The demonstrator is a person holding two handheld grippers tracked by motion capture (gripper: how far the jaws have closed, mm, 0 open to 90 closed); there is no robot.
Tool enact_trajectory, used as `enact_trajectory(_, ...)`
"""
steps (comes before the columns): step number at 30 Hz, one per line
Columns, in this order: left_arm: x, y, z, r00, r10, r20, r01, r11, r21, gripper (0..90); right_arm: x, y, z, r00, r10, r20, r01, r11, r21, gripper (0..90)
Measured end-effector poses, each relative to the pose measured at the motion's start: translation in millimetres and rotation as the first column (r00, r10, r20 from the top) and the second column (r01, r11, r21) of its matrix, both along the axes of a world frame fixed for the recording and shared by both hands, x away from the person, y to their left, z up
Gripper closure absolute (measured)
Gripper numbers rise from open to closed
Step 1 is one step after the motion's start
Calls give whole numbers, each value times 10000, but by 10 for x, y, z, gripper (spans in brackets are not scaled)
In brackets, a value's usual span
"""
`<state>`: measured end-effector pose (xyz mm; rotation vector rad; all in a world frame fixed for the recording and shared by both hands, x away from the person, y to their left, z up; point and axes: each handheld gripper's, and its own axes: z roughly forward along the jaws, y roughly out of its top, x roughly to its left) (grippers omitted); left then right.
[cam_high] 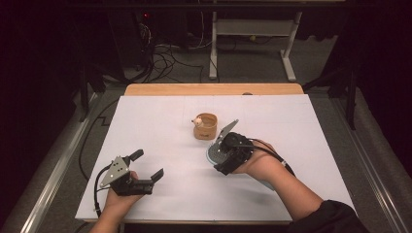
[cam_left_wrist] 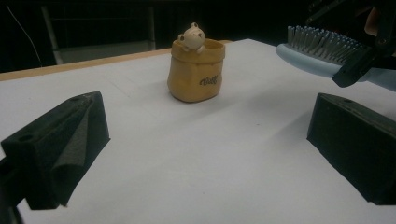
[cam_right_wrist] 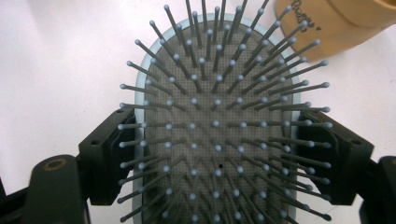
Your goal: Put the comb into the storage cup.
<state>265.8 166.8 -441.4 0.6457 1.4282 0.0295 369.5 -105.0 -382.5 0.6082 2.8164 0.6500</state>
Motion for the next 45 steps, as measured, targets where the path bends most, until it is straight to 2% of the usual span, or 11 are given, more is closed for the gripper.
enact_trajectory(8,-1,5,6,10000,29,-15,-30,10000,-48,1,2,-73,105,9976,-473,515,439,9970,639,210)
enact_trajectory(15,0,4,2,10000,15,-9,-15,10000,-18,1,18,-195,190,9933,-828,810,720,9891,1284,209)
enact_trajectory(19,-1,0,0,10000,-12,-9,12,10000,-1,1,27,-244,200,9939,-868,674,773,9881,1329,209)
enact_trajectory(24,1,1,0,10000,-4,-3,4,10000,2,1,28,-274,194,9940,-936,565,865,9894,1167,208)
enact_trajectory(28,-1,-1,-1,10000,-12,-24,12,10000,3,1,30,-299,211,9920,-1084,650,996,9870,1259,208)
enact_trajectory(31,-1,0,0,10000,-12,-11,12,10000,3,1,25,-318,228,9900,-1094,889,965,9856,1389,209)
enact_trajectory(37,-2,-3,-1,10000,-10,-24,10,10000,3,1,1,-373,279,9830,-1340,1259,1098,9770,1827,210)
enact_trajectory(41,0,-2,0,10000,-2,-17,2,10000,1,1,0,-428,306,9784,-1577,1336,1243,9654,2294,209)
enact_trajectory(45,-1,-2,-1,10000,-5,-20,5,10000,7,1,-15,-469,326,9726,-1686,1603,1237,9584,2574,209)
